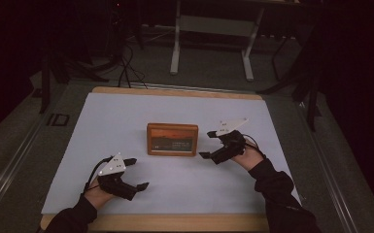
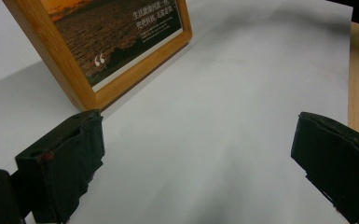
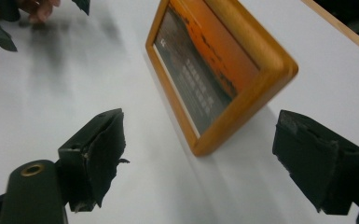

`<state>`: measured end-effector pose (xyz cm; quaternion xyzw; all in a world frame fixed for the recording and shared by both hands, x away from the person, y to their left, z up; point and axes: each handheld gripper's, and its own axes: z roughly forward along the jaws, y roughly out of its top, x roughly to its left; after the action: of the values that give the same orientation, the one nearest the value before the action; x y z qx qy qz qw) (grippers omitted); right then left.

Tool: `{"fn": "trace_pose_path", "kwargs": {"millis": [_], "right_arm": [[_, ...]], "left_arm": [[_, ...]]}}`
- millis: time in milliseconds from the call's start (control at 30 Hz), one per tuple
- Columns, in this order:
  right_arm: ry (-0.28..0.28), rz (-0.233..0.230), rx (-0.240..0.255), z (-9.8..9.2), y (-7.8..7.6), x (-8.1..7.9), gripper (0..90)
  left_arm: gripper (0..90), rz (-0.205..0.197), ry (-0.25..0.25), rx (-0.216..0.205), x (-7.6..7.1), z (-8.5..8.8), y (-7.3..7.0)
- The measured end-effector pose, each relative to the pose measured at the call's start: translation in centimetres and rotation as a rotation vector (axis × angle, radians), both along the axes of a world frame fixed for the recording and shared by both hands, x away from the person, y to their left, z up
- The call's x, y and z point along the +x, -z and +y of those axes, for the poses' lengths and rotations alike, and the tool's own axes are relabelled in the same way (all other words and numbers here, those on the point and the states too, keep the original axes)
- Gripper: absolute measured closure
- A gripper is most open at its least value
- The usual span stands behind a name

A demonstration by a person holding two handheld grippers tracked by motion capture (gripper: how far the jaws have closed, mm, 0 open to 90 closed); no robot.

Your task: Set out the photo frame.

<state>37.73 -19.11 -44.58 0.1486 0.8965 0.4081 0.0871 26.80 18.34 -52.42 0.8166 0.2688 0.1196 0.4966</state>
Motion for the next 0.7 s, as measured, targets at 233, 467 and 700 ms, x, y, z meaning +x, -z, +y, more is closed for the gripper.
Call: {"fn": "trace_pose_path", "kwargs": {"millis": [233, 467, 700], "right_arm": [[0.044, 0.017, 0.045, -1.4, 2.0, -1.3, 16.4], [0.048, 0.018, 0.032, -1.9, 3.1, -2.3, 16.3], [0.072, 0.024, 0.073, -2.8, 4.0, -3.3, 16.4]], "left_arm": [[3.1, 0.0, 0.004, 0.0, 0.0, -0.1, 0.0], [3.1, 0.002, 0.003, 0.003, 0.0, -0.1, 0.1], [3.1, 0.0, 0.005, 0.0, 0.0, 0.0, 0.1]]}}
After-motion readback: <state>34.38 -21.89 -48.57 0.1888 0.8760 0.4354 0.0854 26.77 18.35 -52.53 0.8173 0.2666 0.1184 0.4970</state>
